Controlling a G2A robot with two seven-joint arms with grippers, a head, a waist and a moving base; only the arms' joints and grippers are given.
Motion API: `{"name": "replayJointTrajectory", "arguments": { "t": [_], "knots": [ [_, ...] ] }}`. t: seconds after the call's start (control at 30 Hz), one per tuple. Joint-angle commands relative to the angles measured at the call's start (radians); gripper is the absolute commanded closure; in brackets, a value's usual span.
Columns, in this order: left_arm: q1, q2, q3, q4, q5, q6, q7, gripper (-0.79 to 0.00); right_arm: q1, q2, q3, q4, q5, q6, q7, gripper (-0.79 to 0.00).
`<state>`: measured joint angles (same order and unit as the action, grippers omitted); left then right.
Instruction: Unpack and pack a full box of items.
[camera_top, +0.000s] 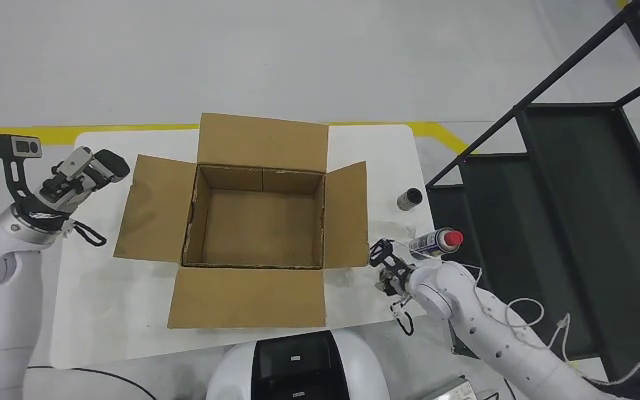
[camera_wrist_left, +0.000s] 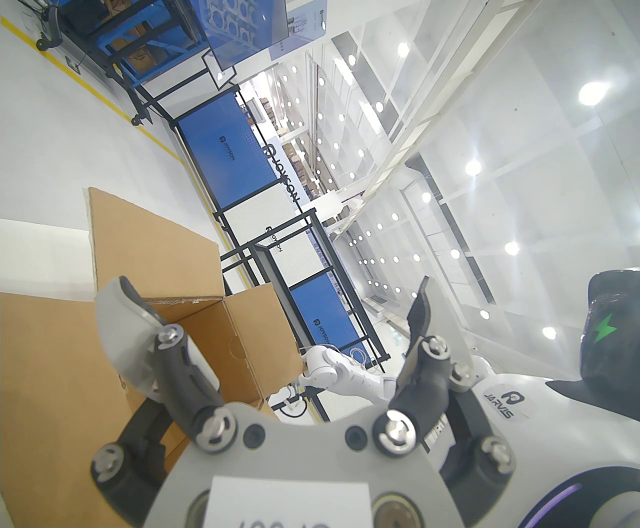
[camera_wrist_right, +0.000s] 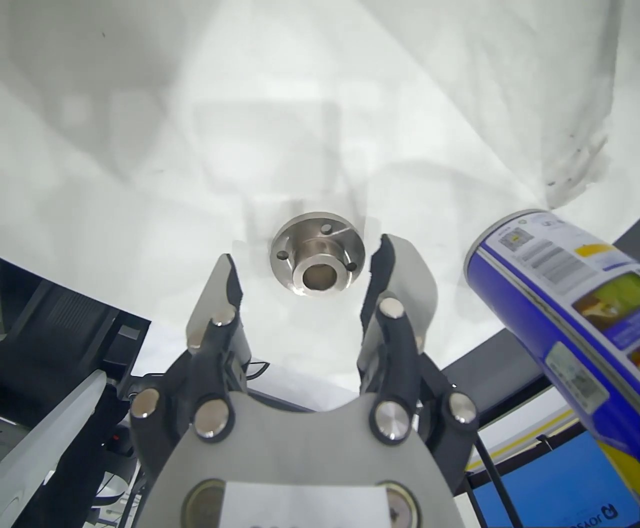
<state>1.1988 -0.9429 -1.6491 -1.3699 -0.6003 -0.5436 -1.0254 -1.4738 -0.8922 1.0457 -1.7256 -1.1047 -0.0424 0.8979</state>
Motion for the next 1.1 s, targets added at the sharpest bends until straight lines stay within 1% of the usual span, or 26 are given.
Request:
{"name": "replayJointTrajectory", "arguments": {
  "t": [0.0, 0.2, 0.43, 0.53, 1.07],
  "knots": [
    [0.0, 0.0, 0.0, 0.0, 0.0, 0.0, 0.0, -0.785, -0.039, 0.009, 0.03, -0.056, -0.015, -0.006, 0.004, -0.785],
    [0.0, 0.0, 0.0, 0.0, 0.0, 0.0, 0.0, -0.785, -0.145, 0.03, 0.114, -0.188, -0.022, -0.056, 0.007, -0.785],
    [0.0, 0.0, 0.0, 0.0, 0.0, 0.0, 0.0, -0.785, -0.234, 0.047, 0.208, -0.258, 0.041, -0.158, -0.02, -0.785],
    [0.0, 0.0, 0.0, 0.0, 0.0, 0.0, 0.0, -0.785, -0.244, 0.051, 0.227, -0.263, 0.068, -0.198, -0.014, -0.785],
    [0.0, 0.0, 0.0, 0.0, 0.0, 0.0, 0.0, -0.785, -0.244, 0.051, 0.227, -0.263, 0.068, -0.198, -0.014, -0.785]
  ]
}}
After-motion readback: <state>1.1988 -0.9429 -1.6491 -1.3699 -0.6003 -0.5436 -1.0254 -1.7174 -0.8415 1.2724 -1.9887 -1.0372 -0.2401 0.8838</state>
